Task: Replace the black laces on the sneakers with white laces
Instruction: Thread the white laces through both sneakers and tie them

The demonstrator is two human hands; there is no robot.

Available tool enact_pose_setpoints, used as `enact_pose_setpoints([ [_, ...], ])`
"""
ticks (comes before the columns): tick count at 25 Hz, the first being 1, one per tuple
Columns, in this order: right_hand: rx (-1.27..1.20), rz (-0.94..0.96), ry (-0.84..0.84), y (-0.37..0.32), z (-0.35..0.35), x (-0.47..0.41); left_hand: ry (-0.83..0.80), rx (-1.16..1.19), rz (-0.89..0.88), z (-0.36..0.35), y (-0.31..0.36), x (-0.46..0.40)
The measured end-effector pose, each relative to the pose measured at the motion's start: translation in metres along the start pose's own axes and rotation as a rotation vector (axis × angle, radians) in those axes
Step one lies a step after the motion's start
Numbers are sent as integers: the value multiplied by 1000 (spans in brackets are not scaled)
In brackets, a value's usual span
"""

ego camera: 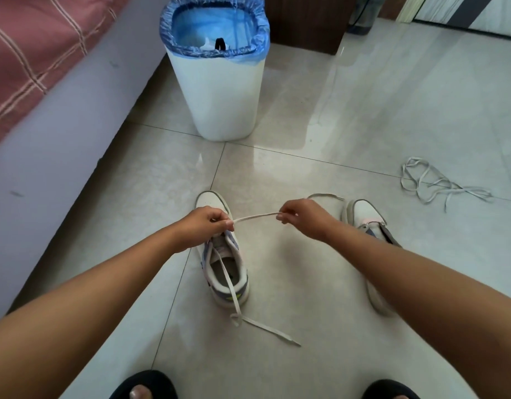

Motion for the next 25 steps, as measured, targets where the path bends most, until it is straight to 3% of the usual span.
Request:
enact_pose_setpoints([
  [1,-136,-81,-99,6,2,3,-1,10,7,1,0,0],
  [3,-220,-71,-120,6,15,7,-1,30,20,2,-2,-1],
  [6,119,144,-124,8,25,13,-7,60,50,3,-4,0],
  [10,404,520,231,-5,49,21,-17,63,60,3,-4,1],
  [13,461,570,340,11,66,16,-18,63,62,3,-3,0],
  [15,432,407,383,33,80,9,-16,63,66,4,-5,0],
  [18,187,-14,415,75,103,2,-9,71,77,6,-11,-1],
  [22,77,-350,255,104,116,-1,-6,81,83,5,-12,-3],
  [25,-189,-548,184,119,113,9,20,93,103,4,-11,-4],
])
Point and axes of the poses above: each hand's wrist, its own x-axis away from the middle knuckle, its own z-axis out of the back of the hand, y = z × x, the point moved 6 cm from there along -x, towards the middle knuckle, and after that the axes turned 9 degrees about y, right-handed, at the moved point
